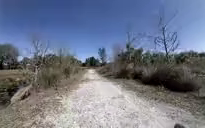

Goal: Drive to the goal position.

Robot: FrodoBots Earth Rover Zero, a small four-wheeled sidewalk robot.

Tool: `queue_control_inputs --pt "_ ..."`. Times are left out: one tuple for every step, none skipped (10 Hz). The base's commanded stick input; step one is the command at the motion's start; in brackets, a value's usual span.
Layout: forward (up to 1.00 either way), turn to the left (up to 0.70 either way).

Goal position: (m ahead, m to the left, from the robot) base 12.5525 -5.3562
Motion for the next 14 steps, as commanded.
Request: queue_control_inputs --pt "0.70 0.05" --pt "0.70 0.06" --pt "0.70 0.09" --pt "0.70 0.11" --pt "0.70 0.08" --pt "0.70 0.06" --pt "0.70 0.04" --pt "0.70 0.03" --pt "0.70 0.01" --pt "0.70 0.00" --pt "0.70 0.00" --pt "0.70 0.00" --pt "0.70 0.00" --pt "0.70 0.00"
